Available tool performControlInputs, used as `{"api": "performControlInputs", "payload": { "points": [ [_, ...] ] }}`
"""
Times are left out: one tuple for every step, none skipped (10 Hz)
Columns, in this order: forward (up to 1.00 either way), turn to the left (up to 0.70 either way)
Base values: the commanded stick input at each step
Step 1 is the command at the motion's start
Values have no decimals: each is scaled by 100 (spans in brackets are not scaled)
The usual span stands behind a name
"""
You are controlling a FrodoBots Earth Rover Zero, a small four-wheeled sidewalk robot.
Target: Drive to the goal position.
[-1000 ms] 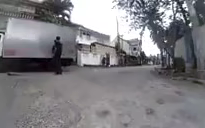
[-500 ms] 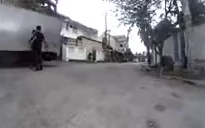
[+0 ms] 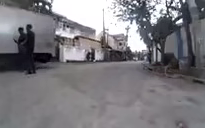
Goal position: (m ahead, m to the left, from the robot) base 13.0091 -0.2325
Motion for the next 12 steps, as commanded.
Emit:
{"api": "performControlInputs", "payload": {
  "points": [
    [100,0],
    [100,0],
    [100,0],
    [100,0],
    [100,0],
    [100,0],
    [100,0],
    [100,0],
    [100,0],
    [100,0],
    [100,0],
    [100,0]
  ]
}}
